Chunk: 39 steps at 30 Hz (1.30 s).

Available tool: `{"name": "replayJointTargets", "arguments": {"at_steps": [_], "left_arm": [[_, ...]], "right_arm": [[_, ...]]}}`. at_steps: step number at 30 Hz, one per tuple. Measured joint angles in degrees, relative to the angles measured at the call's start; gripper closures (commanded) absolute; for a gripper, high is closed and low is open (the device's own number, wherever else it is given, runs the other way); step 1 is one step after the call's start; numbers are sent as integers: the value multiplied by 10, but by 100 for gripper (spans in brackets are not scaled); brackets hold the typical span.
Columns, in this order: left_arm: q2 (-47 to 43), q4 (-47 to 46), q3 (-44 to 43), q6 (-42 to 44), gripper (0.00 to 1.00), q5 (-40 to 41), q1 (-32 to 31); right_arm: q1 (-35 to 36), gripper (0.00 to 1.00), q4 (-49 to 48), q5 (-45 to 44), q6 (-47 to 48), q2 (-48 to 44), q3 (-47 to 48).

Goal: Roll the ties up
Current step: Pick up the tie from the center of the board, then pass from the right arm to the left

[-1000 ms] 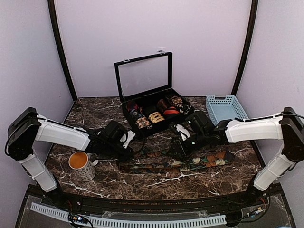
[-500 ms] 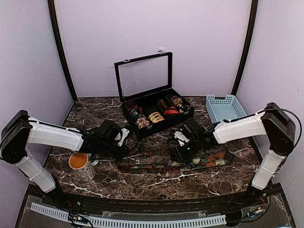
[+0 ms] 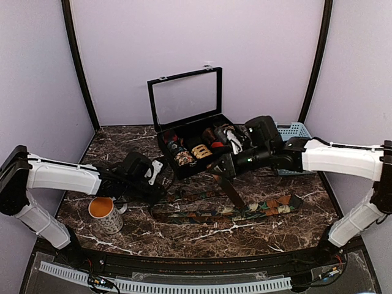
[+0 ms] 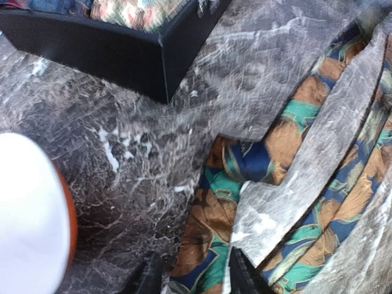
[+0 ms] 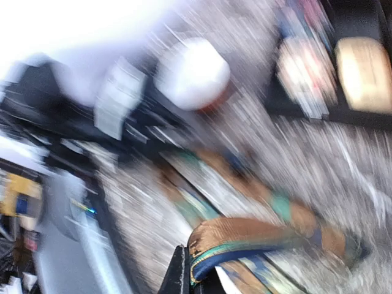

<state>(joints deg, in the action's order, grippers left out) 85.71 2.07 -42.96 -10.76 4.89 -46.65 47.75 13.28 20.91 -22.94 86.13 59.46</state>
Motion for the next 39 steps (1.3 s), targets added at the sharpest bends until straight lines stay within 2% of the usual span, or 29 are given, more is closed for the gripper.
{"name": "replayJointTargets", "arguments": {"at_steps": [4,6,10,13,18,22,25,31,36,38,39], "left_arm": [[-61,-16,9,11,43,-5,0],[-101,-46,23,21,34,-15,-3],[-172,-144,73,36,25,-40,-29],[-196,-226,107,41,23,-55,-61],[-174,-366,134,57,22,-46,-107],[-144,-499,157,80,22,-34,-124],[-117,-561,150,103,22,-40,-138],[-83,-586,104,130,20,-73,-174],[-57,-587,59,135,22,-63,-182],[-37,-586,36,135,28,-54,-182],[-24,-585,23,135,36,-50,-182]], "right_arm": [[-1,100,-101,65,-68,-72,26],[-1,100,-152,82,-104,-89,27],[-1,100,-266,90,-187,-97,11],[-1,100,-344,84,-244,-95,-14],[-1,100,-465,82,-331,-66,-20],[1,100,-516,75,-373,-56,-25],[3,100,-540,54,-382,-60,-40],[3,100,-543,28,-378,-62,-48],[5,100,-579,35,-393,-50,-48],[7,100,-592,39,-401,-43,-50],[7,100,-598,41,-404,-40,-52]]}}
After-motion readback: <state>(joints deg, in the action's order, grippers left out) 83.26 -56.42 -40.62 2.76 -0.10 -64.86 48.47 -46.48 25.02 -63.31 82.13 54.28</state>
